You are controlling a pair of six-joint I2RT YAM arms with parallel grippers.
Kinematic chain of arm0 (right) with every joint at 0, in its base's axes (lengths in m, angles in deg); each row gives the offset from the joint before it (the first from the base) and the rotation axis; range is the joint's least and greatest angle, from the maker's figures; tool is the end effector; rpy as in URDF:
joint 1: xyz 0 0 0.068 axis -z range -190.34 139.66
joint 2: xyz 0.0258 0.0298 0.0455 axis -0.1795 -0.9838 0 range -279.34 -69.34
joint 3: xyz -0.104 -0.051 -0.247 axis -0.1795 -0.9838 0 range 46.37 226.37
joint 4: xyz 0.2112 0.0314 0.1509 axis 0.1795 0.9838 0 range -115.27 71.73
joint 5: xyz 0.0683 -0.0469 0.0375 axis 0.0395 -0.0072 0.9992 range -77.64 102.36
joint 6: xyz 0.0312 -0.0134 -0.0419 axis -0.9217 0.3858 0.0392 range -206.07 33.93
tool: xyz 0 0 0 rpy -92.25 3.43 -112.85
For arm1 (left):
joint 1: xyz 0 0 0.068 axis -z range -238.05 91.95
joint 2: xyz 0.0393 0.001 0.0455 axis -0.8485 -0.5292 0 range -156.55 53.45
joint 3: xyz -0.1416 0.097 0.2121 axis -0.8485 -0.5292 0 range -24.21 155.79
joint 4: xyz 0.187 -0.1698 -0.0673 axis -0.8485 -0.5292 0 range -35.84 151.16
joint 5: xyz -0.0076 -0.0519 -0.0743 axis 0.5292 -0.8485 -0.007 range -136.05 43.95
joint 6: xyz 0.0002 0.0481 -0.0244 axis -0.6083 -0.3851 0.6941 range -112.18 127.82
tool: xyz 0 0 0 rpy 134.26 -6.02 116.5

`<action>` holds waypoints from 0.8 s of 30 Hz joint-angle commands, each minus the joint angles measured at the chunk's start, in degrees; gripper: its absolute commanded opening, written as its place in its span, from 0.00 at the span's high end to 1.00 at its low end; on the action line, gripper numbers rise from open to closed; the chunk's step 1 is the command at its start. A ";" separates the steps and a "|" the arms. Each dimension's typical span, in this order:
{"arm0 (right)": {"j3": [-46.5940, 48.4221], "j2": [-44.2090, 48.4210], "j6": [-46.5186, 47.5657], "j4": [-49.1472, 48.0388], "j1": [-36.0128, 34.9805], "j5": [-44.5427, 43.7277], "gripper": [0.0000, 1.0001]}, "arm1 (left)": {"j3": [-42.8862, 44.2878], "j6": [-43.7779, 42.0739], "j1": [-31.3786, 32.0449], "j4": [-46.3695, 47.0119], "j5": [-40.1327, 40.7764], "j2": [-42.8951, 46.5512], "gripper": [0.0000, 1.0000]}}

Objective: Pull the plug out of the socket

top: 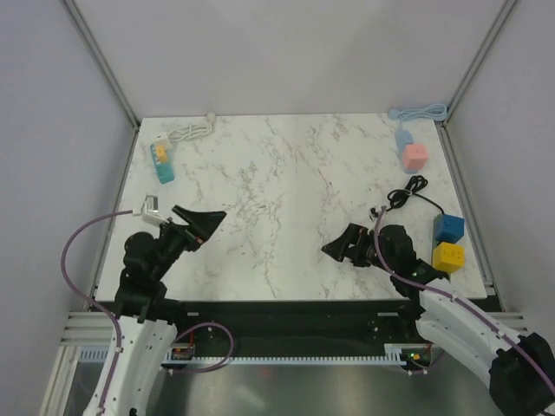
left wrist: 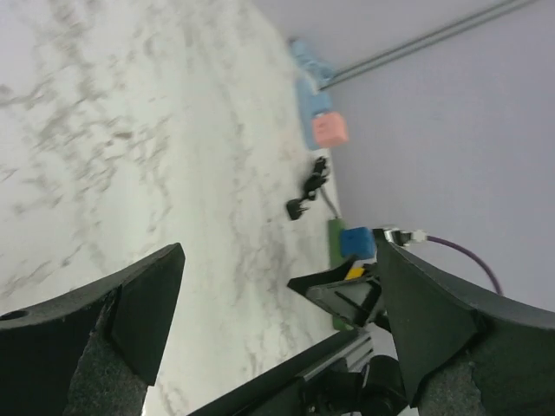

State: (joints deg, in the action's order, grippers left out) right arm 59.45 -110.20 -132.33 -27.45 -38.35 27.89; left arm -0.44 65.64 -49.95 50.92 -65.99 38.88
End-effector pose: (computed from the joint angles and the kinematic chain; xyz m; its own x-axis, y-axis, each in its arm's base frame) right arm 0.1392 0.0849 0.1783 -0.7447 0.3923 -0.5400 -0.1846 0.6564 0.7315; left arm 0.1013 -0.0267 0.2763 -0.4074 -0.7457 -0.5273 0.2351 0.4722 -0.8495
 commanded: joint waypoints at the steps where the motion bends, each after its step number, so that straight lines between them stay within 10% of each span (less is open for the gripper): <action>1: 5.02 -6.67 6.70 4.89 -0.20 -4.54 0.02 | 5.66 -9.10 -0.10 -11.64 5.97 -10.63 0.00; 11: 12.93 -14.68 18.74 7.97 -0.20 -2.08 0.02 | 26.48 -24.85 -2.12 -12.95 24.94 -47.18 0.00; 24: 16.54 -21.63 19.37 6.66 -0.20 6.62 0.02 | 52.42 -49.12 -13.98 -12.35 27.87 -82.35 0.00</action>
State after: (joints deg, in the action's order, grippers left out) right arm 74.78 -132.26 -114.08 -19.38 -38.35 31.87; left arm 48.37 25.45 -60.09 38.07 -39.11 -39.80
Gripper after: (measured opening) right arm 0.982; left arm 0.995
